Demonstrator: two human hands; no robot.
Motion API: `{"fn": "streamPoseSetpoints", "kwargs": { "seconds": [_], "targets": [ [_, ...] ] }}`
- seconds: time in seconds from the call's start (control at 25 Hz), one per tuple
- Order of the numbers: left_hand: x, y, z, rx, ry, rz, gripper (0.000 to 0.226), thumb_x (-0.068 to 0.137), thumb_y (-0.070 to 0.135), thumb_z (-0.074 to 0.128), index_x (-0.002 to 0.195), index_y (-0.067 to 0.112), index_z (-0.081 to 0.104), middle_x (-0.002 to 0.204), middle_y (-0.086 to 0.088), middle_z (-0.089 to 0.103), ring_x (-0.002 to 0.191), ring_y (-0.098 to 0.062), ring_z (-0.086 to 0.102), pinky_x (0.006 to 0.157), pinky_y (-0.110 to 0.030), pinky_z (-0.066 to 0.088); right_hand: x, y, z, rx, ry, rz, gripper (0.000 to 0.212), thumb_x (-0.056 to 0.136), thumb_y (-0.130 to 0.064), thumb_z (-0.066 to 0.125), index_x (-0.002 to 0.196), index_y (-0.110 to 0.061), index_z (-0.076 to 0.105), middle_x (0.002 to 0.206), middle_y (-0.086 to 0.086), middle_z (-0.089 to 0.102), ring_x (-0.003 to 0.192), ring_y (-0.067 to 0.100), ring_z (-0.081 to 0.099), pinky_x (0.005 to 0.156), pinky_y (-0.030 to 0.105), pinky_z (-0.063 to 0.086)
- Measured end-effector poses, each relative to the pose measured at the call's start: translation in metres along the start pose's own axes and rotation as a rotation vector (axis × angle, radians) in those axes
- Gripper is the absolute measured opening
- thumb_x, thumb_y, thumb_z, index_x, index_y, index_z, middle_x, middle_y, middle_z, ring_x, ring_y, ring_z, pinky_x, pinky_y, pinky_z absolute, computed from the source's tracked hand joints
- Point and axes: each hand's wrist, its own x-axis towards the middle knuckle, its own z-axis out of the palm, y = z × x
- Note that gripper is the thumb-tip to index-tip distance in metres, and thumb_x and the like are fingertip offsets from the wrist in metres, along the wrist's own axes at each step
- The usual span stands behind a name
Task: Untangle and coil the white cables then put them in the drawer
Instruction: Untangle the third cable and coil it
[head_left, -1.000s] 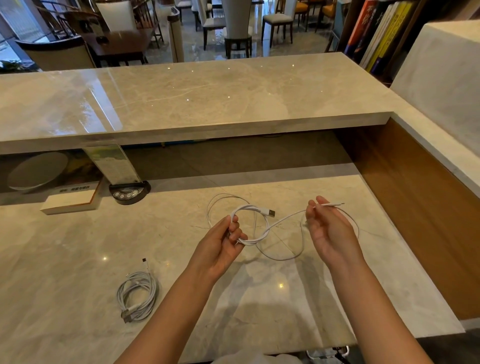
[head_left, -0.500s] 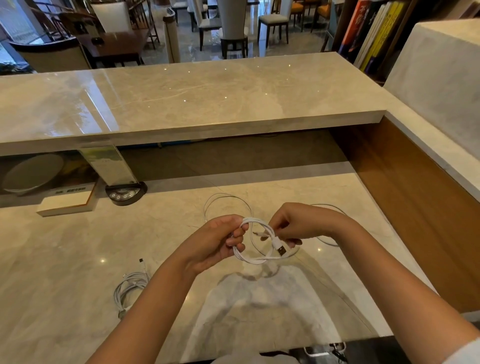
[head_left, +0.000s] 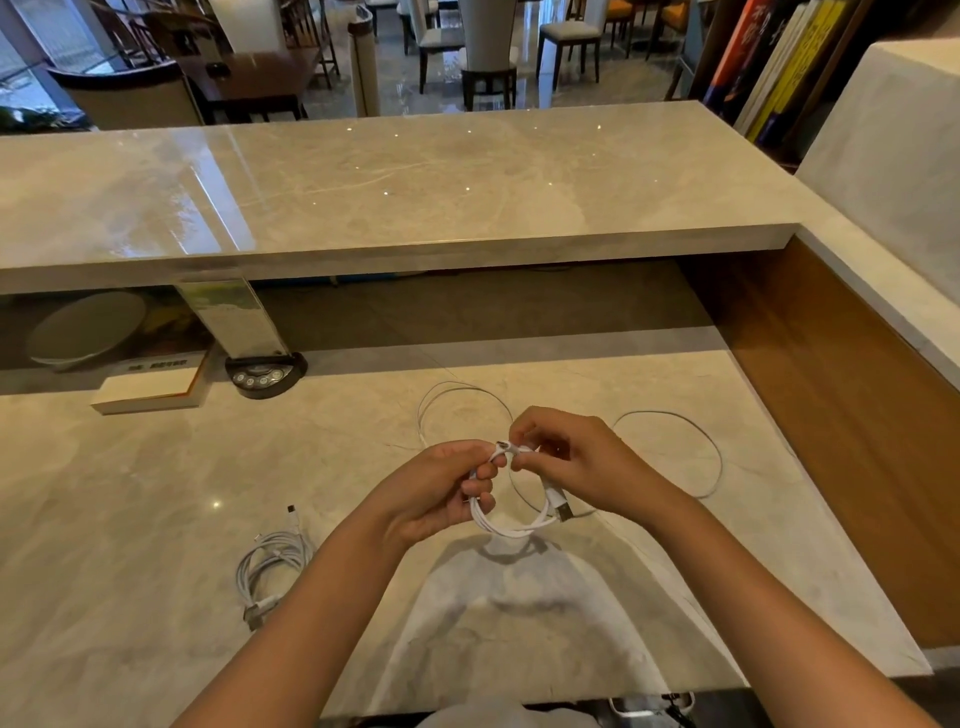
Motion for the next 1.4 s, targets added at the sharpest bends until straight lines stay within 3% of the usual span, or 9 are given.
{"fn": "streamPoseSetpoints", "kwargs": {
  "seconds": [0.2, 0.32, 0.52, 0.64, 0.8, 1.0, 1.16, 1.28, 1.4],
  "targets": [
    [0.004, -0.004, 0.009, 0.032, 0.075, 0.020, 0.027, 0.097, 0.008, 0.042, 0.075, 0.005, 0.058, 0.050, 0.005, 0.042, 0.037, -0.001, 0.032, 0.043, -0.013, 0.040, -0.003, 0.000, 0.006, -0.377, 0.165, -0.169, 0.008, 0.084, -0.027, 0.064, 0.092, -0.024, 0.063, 0.104, -0.015, 0.042, 0.069, 0.010, 0.048, 0.057, 0.026, 0.043],
    [0.003, -0.008, 0.017, 0.150, 0.088, 0.055, 0.027, 0.096, 0.008, 0.045, 0.074, 0.004, 0.060, 0.053, 0.003, 0.042, 0.038, -0.002, 0.033, 0.044, -0.014, 0.040, 0.004, -0.011, -0.001, -0.200, 0.218, -0.135, 0.002, 0.085, -0.021, 0.062, 0.086, -0.019, 0.061, 0.094, -0.009, 0.055, 0.077, 0.008, 0.051, 0.062, 0.024, 0.042],
    [0.000, -0.008, 0.021, 0.268, 0.111, 0.102, 0.027, 0.095, 0.008, 0.044, 0.080, 0.003, 0.065, 0.055, 0.003, 0.044, 0.041, -0.005, 0.035, 0.048, -0.017, 0.043, 0.009, -0.012, -0.017, 0.142, 0.088, 0.374, 0.011, 0.095, -0.024, 0.046, 0.088, -0.016, 0.048, 0.077, 0.002, 0.072, 0.065, 0.016, 0.068, 0.068, 0.034, 0.055],
    [-0.002, -0.005, 0.021, 0.219, 0.076, 0.067, 0.025, 0.095, 0.008, 0.044, 0.083, 0.001, 0.064, 0.059, -0.001, 0.048, 0.045, -0.006, 0.042, 0.053, -0.020, 0.050, 0.004, -0.006, -0.012, 0.148, 0.077, 0.363, 0.012, 0.095, -0.024, 0.047, 0.085, -0.018, 0.048, 0.070, 0.003, 0.070, 0.056, 0.018, 0.067, 0.060, 0.031, 0.052],
    [-0.004, -0.011, 0.017, 0.161, 0.140, 0.091, 0.015, 0.091, 0.003, 0.052, 0.090, 0.006, 0.067, 0.063, -0.004, 0.061, 0.057, -0.011, 0.060, 0.070, -0.028, 0.057, 0.002, 0.003, -0.003, 0.224, 0.290, 0.372, 0.013, 0.095, -0.023, 0.046, 0.082, -0.021, 0.047, 0.070, -0.001, 0.070, 0.056, 0.017, 0.066, 0.060, 0.031, 0.052],
    [0.000, -0.029, 0.010, 0.249, 0.320, 0.275, 0.020, 0.093, 0.009, 0.050, 0.088, -0.001, 0.067, 0.056, 0.001, 0.059, 0.057, -0.014, 0.057, 0.063, -0.023, 0.053, -0.004, 0.012, 0.007, 0.209, 0.508, 0.307, 0.012, 0.091, -0.017, 0.053, 0.079, -0.013, 0.051, 0.083, -0.003, 0.068, 0.083, 0.014, 0.063, 0.071, 0.033, 0.050],
    [0.001, -0.032, 0.009, 0.477, 0.293, 0.400, 0.025, 0.094, 0.008, 0.049, 0.088, -0.004, 0.070, 0.052, 0.004, 0.050, 0.047, -0.008, 0.048, 0.062, -0.025, 0.055, -0.004, 0.002, 0.010, 0.063, 0.366, 0.197, 0.010, 0.089, -0.016, 0.057, 0.079, -0.016, 0.057, 0.065, -0.005, 0.066, 0.059, 0.002, 0.058, 0.057, 0.017, 0.044],
    [-0.001, -0.027, 0.013, 0.590, 0.217, 0.421, 0.024, 0.094, 0.009, 0.050, 0.087, 0.000, 0.072, 0.051, 0.007, 0.052, 0.046, -0.006, 0.050, 0.066, -0.031, 0.058, 0.002, 0.011, -0.001, 0.129, 0.444, 0.314, 0.010, 0.088, -0.015, 0.059, 0.078, -0.015, 0.062, 0.060, -0.004, 0.065, 0.043, -0.002, 0.050, 0.052, 0.020, 0.039],
    [0.000, -0.022, 0.015, 0.620, 0.178, 0.416, 0.023, 0.094, 0.009, 0.050, 0.088, 0.008, 0.072, 0.054, 0.005, 0.054, 0.047, -0.007, 0.051, 0.067, -0.031, 0.058, -0.001, 0.017, -0.004, 0.050, 0.413, 0.347, 0.010, 0.089, -0.018, 0.059, 0.083, -0.016, 0.067, 0.064, -0.008, 0.063, 0.046, -0.001, 0.050, 0.056, 0.021, 0.038]
  ]
}}
